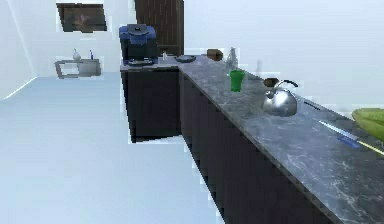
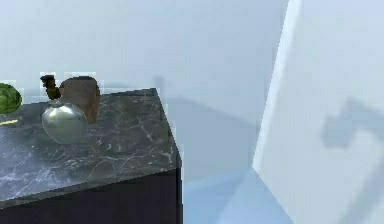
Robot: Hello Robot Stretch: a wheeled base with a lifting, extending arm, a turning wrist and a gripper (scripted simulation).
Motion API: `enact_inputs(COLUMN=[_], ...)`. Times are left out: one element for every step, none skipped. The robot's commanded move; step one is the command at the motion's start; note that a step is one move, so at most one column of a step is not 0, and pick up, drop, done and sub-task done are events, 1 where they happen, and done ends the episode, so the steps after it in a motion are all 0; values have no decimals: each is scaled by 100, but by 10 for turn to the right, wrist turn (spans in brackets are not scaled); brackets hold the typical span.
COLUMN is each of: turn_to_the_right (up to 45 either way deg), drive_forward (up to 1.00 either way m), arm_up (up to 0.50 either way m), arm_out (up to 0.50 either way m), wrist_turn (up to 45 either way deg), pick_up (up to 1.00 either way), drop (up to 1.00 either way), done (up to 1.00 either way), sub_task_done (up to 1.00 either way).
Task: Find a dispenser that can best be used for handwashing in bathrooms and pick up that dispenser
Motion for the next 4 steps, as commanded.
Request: enact_inputs(turn_to_the_right=[-270, 0, 0, 0], drive_forward=[0, 0, 0, 0], arm_up=[0, 50, 38, 0], arm_out=[0, 0, 0, 40], wrist_turn=[0, 0, 0, 0], pick_up=[0, 0, 0, 0], drop=[0, 0, 0, 0], done=[0, 0, 0, 0], sub_task_done=[0, 0, 0, 0])
